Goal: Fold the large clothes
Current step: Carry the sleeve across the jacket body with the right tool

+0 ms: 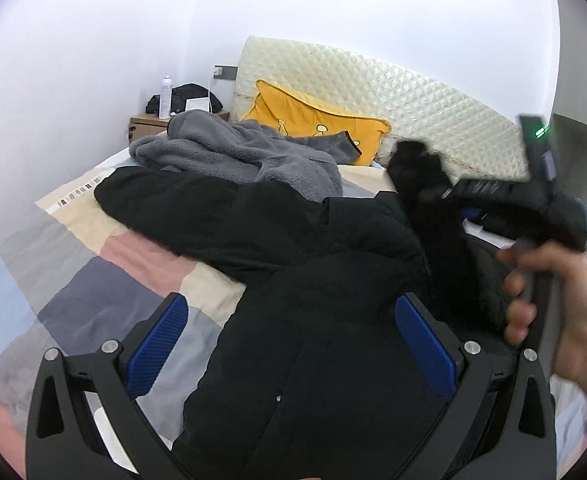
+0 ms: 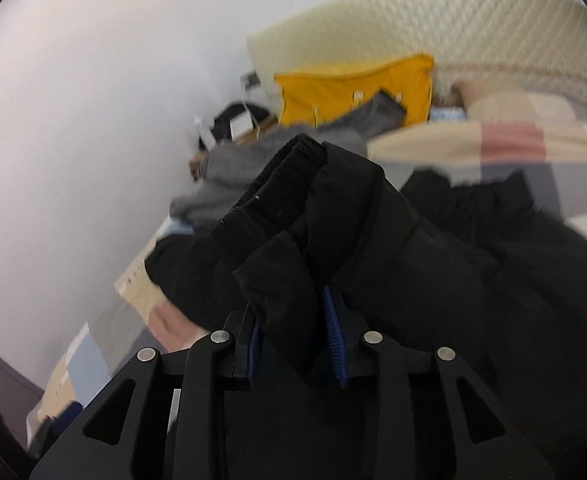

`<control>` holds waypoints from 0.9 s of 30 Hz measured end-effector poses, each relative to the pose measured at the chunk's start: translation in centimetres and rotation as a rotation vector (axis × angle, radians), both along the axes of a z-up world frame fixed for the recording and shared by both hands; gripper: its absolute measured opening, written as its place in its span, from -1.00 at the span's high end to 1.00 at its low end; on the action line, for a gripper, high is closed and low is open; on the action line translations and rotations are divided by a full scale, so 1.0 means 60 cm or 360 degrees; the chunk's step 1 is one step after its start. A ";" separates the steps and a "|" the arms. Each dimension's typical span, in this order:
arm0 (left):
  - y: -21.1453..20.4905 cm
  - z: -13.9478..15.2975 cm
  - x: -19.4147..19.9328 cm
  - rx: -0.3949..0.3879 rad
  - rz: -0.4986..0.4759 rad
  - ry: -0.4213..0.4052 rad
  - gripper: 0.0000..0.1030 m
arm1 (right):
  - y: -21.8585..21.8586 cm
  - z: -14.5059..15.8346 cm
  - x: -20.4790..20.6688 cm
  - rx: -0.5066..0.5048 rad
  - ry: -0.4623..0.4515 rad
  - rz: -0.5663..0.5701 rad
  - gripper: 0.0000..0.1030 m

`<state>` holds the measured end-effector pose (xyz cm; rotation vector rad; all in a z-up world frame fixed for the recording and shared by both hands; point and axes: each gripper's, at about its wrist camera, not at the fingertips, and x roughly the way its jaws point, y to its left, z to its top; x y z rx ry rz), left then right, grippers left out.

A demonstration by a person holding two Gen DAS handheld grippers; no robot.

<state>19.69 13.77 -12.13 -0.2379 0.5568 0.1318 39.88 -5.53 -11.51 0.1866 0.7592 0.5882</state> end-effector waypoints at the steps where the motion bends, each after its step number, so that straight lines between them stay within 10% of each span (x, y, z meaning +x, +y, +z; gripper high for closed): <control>1: -0.001 -0.002 0.002 0.0005 -0.0002 0.0006 -1.00 | 0.010 -0.017 -0.001 -0.0008 0.0032 0.0017 0.47; 7: -0.006 -0.012 0.010 0.0008 -0.0026 0.0036 -1.00 | 0.033 -0.092 -0.011 -0.0104 0.0152 0.0076 0.45; 11: -0.001 -0.015 0.010 -0.0019 -0.0024 0.0031 -1.00 | 0.044 -0.094 -0.014 -0.0071 0.0160 0.0127 -0.43; 19: -0.013 -0.017 0.013 -0.0002 -0.0054 0.0041 -1.00 | -0.012 -0.008 -0.054 -0.0137 -0.0103 0.0067 -0.43; 27: -0.050 -0.006 0.012 0.0049 -0.0142 -0.0024 -1.00 | -0.199 0.027 -0.114 -0.0175 -0.0306 -0.0397 -0.43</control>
